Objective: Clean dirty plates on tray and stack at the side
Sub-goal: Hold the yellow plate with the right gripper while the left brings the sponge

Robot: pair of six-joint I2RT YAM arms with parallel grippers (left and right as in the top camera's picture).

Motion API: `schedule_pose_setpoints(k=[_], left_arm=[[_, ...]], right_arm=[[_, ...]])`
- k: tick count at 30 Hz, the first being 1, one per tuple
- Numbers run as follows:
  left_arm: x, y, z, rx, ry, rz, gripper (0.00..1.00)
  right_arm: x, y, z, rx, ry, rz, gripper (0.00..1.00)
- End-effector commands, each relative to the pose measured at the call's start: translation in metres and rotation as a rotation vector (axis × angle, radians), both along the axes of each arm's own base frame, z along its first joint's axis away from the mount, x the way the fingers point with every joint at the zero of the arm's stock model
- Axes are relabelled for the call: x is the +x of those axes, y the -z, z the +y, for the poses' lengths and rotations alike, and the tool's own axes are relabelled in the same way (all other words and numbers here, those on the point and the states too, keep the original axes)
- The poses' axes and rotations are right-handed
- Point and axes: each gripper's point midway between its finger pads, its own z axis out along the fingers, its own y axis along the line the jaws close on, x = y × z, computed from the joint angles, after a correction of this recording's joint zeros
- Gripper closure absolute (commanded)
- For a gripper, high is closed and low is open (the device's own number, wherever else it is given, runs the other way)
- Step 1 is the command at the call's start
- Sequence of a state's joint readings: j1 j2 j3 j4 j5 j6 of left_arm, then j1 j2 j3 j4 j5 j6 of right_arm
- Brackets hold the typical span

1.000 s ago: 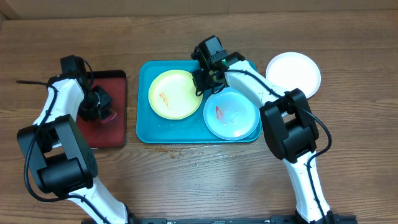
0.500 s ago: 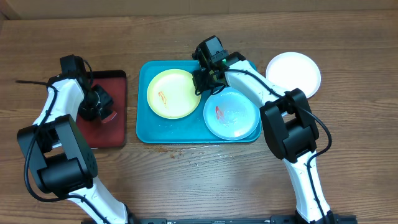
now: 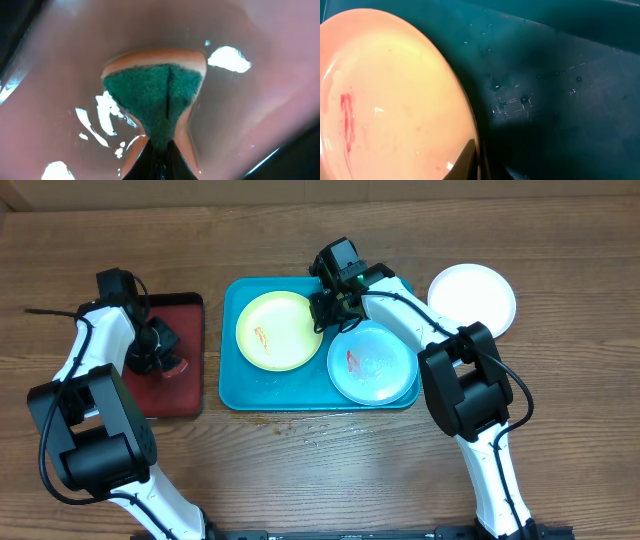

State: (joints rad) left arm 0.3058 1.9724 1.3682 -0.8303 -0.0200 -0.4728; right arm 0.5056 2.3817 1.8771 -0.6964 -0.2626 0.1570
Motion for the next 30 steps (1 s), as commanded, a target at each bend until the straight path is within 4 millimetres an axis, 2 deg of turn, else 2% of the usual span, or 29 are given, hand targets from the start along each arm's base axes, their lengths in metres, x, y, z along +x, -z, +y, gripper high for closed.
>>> schedule_pose_setpoints(k=[1, 5, 8, 14, 20, 23, 27, 30], left_arm=[[0.010, -0.017, 0.002, -0.009, -0.006, -0.020, 0.96], [0.018, -0.033, -0.003, -0.040, 0.011, -0.040, 0.96], [0.019, -0.034, -0.005, -0.039, 0.016, -0.040, 0.96], [0.017, -0.017, -0.003, -0.022, 0.015, -0.044, 0.96], [0.006, 0.009, -0.007, -0.025, 0.014, -0.037, 0.96], [0.001, 0.015, -0.008, -0.027, 0.010, -0.029, 0.96], [0.006, 0.008, -0.005, -0.019, 0.009, -0.040, 0.96], [0.011, -0.009, -0.002, -0.021, 0.006, -0.038, 0.96]], right_arm=[[-0.008, 0.015, 0.000, -0.017, -0.002, 0.036, 0.96], [-0.007, 0.015, 0.000, -0.016, -0.002, 0.036, 0.96], [-0.008, 0.015, 0.000, -0.017, -0.002, 0.036, 0.96], [-0.007, 0.015, 0.000, -0.016, -0.002, 0.036, 0.96], [-0.008, 0.015, 0.000, -0.016, -0.002, 0.037, 0.96], [-0.008, 0.015, 0.000, -0.016, -0.002, 0.037, 0.96], [-0.008, 0.015, -0.001, -0.018, -0.002, 0.039, 0.96], [-0.009, 0.016, -0.001, -0.021, -0.002, 0.044, 0.96]])
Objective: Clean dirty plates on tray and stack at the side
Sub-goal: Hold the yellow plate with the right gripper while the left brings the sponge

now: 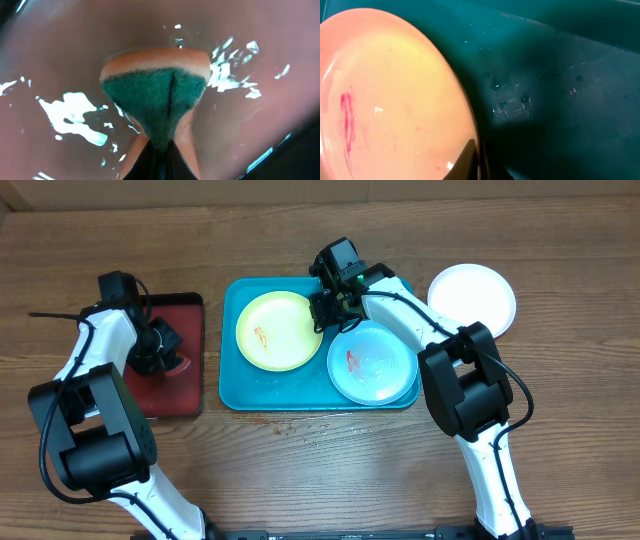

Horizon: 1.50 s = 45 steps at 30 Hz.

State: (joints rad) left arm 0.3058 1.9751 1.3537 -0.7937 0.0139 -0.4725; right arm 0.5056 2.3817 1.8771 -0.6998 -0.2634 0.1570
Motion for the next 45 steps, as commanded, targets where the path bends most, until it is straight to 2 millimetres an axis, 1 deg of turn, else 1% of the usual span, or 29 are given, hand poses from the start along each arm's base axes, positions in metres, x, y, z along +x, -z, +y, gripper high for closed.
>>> schedule_pose_setpoints(k=[1, 4, 7, 12, 19, 21, 23, 25, 27, 33, 35, 38, 41, 45], left_arm=[[0.008, -0.020, 0.002, 0.001, 0.001, -0.009, 0.96], [0.012, -0.036, 0.003, -0.003, 0.002, -0.006, 0.96], [0.012, -0.040, 0.003, -0.003, 0.001, -0.002, 0.96], [0.006, -0.027, 0.005, 0.013, -0.002, 0.011, 0.96], [-0.009, 0.007, 0.000, 0.010, -0.002, 0.029, 0.96], [-0.010, 0.010, 0.001, 0.013, -0.004, 0.025, 0.96], [-0.009, 0.009, 0.002, 0.017, 0.000, 0.024, 0.96], [-0.007, 0.002, 0.003, 0.018, 0.003, 0.020, 0.96], [-0.003, -0.009, 0.003, 0.018, 0.003, 0.014, 0.96], [0.013, -0.054, -0.003, -0.037, 0.014, -0.022, 0.96], [0.016, -0.062, -0.005, -0.049, 0.018, -0.033, 0.96], [0.018, -0.066, -0.006, -0.053, 0.019, -0.039, 0.96], [0.018, -0.065, -0.006, -0.053, 0.019, -0.038, 0.96], [0.018, -0.066, -0.006, -0.052, 0.019, -0.039, 0.96]], right_arm=[[-0.009, 0.016, -0.001, -0.020, -0.002, 0.042, 0.96], [-0.008, 0.016, -0.001, -0.020, -0.002, 0.040, 0.96], [-0.008, 0.015, -0.001, -0.018, -0.002, 0.038, 0.96], [-0.008, 0.015, -0.001, -0.019, -0.002, 0.037, 0.96], [-0.007, 0.015, 0.000, -0.017, -0.002, 0.035, 0.96], [-0.007, 0.015, 0.000, -0.015, -0.002, 0.032, 0.96], [-0.006, 0.014, 0.000, -0.013, -0.002, 0.029, 0.96], [-0.004, 0.014, 0.001, -0.009, -0.002, 0.022, 0.96], [-0.002, 0.013, 0.003, 0.000, 0.014, 0.020, 0.96], [-0.003, 0.013, 0.002, 0.031, 0.155, 0.091, 0.96], [-0.006, 0.014, 0.001, 0.032, 0.200, 0.126, 0.96], [-0.015, 0.018, -0.004, 0.017, 0.255, 0.189, 0.96], [-0.021, 0.019, -0.008, -0.002, 0.256, 0.218, 0.95], [-0.026, 0.013, -0.010, -0.022, 0.258, 0.245, 0.95]])
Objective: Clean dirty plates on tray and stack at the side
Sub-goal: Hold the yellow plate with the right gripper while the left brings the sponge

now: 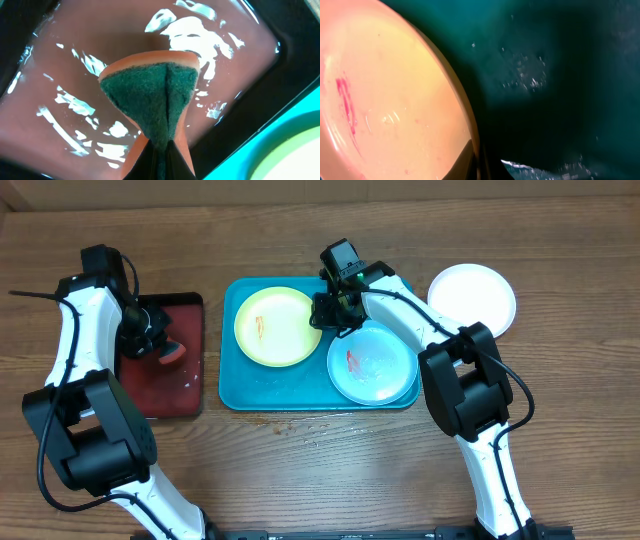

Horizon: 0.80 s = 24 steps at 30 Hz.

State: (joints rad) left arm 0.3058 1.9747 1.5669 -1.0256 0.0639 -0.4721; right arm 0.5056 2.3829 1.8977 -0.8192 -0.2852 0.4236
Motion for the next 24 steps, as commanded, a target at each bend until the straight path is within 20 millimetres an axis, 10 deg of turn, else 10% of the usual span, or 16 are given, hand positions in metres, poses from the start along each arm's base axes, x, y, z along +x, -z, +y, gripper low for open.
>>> schedule_pose_setpoints(k=[1, 13, 24], left_arm=[[0.006, -0.014, 0.000, 0.000, 0.010, -0.042, 0.96], [0.007, -0.014, 0.000, 0.004, 0.025, -0.048, 0.96], [0.005, -0.014, -0.004, -0.008, 0.082, -0.040, 0.96]], right_arm=[[-0.006, 0.009, -0.003, -0.035, 0.024, 0.042, 0.92], [0.030, 0.001, -0.006, -0.091, -0.030, -0.160, 0.72], [0.016, 0.020, -0.011, -0.136, -0.070, -0.142, 0.93]])
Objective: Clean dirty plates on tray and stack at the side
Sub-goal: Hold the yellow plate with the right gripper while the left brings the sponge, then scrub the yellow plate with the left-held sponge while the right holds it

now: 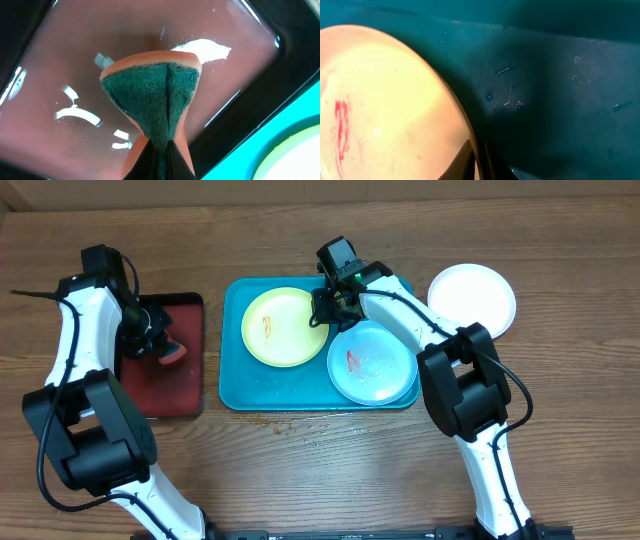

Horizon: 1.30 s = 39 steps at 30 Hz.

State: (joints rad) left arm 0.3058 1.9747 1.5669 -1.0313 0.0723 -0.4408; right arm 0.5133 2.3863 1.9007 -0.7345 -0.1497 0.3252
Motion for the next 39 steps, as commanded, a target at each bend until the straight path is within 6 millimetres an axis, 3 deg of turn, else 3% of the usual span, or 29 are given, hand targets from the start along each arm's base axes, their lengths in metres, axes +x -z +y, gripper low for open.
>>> schedule_pose_setpoints(k=[1, 10, 18, 23, 27, 33, 39], left_arm=[[0.006, -0.014, -0.004, -0.012, 0.061, -0.046, 0.96], [0.017, -0.024, -0.045, -0.217, 0.246, -0.151, 0.96], [0.026, -0.050, -0.080, -0.385, 0.367, -0.279, 0.96], [0.026, -0.051, -0.096, -0.382, 0.416, -0.277, 0.96], [0.027, -0.050, -0.125, -0.376, 0.496, -0.262, 0.96], [0.029, -0.033, -0.145, -0.191, 0.494, -0.166, 0.96], [0.033, -0.018, -0.183, -0.134, 0.585, -0.148, 0.96]], right_arm=[[-0.013, 0.022, -0.004, -0.051, -0.018, 0.035, 0.94], [-0.030, 0.020, 0.022, -0.010, -0.078, 0.055, 0.96], [-0.036, 0.019, 0.037, -0.010, -0.108, 0.033, 0.96], [-0.035, 0.020, 0.035, -0.030, -0.125, 0.017, 0.96], [-0.036, 0.020, 0.036, -0.036, -0.174, 0.003, 0.96], [-0.037, 0.020, 0.036, -0.036, -0.178, 0.006, 0.96], [-0.037, 0.020, 0.036, -0.036, -0.178, 0.006, 0.96]])
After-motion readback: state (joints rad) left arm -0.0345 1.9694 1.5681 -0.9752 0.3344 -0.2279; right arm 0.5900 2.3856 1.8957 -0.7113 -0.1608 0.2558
